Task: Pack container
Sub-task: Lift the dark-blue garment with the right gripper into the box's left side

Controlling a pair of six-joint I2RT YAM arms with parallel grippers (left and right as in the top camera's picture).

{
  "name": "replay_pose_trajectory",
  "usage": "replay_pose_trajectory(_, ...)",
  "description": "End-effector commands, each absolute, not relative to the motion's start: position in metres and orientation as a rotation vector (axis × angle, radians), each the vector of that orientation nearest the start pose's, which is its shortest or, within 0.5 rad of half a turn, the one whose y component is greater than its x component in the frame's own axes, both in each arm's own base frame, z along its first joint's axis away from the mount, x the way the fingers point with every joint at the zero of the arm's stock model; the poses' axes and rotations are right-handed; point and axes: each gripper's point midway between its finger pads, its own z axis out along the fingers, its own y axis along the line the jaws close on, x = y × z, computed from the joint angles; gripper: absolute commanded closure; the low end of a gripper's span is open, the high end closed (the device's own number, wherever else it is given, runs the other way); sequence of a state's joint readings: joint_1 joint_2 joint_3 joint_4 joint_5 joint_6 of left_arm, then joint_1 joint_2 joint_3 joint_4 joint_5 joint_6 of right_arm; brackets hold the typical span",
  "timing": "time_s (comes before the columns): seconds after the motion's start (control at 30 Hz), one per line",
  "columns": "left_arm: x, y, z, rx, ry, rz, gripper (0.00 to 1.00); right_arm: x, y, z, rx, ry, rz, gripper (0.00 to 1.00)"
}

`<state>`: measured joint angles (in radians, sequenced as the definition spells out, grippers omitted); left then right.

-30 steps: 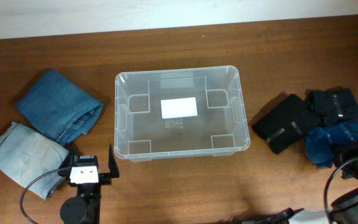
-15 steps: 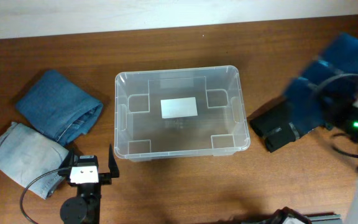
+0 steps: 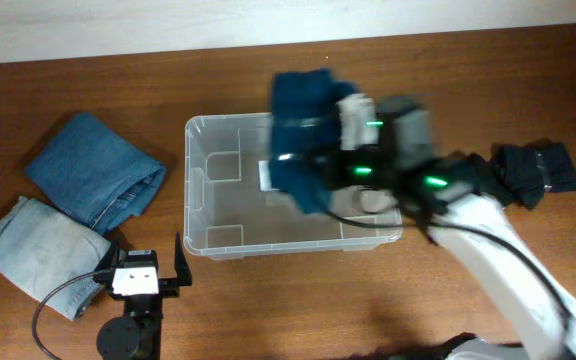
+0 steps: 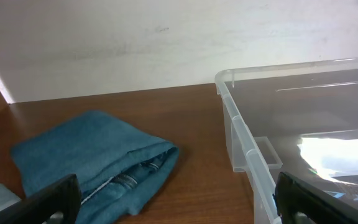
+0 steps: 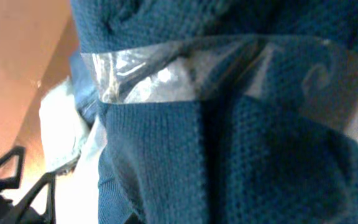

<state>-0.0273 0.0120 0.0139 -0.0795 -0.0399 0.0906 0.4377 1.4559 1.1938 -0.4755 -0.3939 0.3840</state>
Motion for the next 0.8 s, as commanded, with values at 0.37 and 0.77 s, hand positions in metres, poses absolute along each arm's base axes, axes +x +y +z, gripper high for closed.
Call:
replay_pose_trajectory(0.37,0.246,-0.002,0.157,0.093,1.646,0.086,0.01,0.348,0.34,0.075,-0.188,2.624,0.979,0.16)
replay_pose_trajectory(0.77,0.246,-0.002,0.157,0.093,1.646,0.086,0.01,0.371,0.137,0.255,0.06,2.377,0.193,0.02)
